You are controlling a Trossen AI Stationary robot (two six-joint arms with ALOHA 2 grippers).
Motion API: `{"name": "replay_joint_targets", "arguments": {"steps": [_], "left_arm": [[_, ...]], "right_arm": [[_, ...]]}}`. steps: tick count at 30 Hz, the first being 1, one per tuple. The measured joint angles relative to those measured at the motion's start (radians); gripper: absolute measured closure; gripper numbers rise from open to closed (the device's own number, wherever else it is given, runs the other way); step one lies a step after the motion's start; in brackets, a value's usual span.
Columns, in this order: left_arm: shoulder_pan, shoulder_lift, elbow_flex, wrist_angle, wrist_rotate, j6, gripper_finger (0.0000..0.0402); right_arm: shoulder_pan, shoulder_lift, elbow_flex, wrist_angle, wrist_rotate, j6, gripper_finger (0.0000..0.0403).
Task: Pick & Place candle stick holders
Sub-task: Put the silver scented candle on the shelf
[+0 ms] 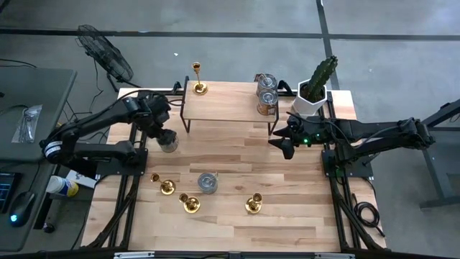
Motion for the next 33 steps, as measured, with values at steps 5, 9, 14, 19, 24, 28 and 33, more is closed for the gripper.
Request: {"name": "replay_joint_targets", "arguments": {"steps": [5,9,14,19,24,28,33], "left_arm": [[0.000,0.026,0.000,0.002,-0.040,-0.033,0.0121],[0.000,0.044,0.000,0.005,-0.049,-0.036,0.0094],[0.000,0.067,0.000,0.004,-0.065,-0.057,0.0029],[0.000,0.094,0.000,0.004,-0.066,-0.032,0.0012],[0.000,0.127,0.000,0.004,-0.095,-0.014,0.0017],[0.000,0.158,0.000,-0.001,-0.095,-0.002,0.0018],[0.000,0.181,0.000,-0.001,-0.074,0.001,0.0018]], "right_arm": [[0.000,0.000,0.000,0.000,0.000,-0.005,0.0151],[0.000,0.000,0.000,0.000,-0.013,-0.005,0.0151],[0.000,0.000,0.000,0.000,-0.023,-0.005,0.0151],[0.000,0.000,0.000,-0.001,-0.023,-0.020,0.0151],[0.000,0.000,0.000,-0.001,-0.022,-0.024,0.0151],[0.000,0.000,0.000,-0.002,-0.022,-0.027,0.0151],[0.000,0.000,0.000,-0.004,-0.022,-0.027,0.0151]]}}
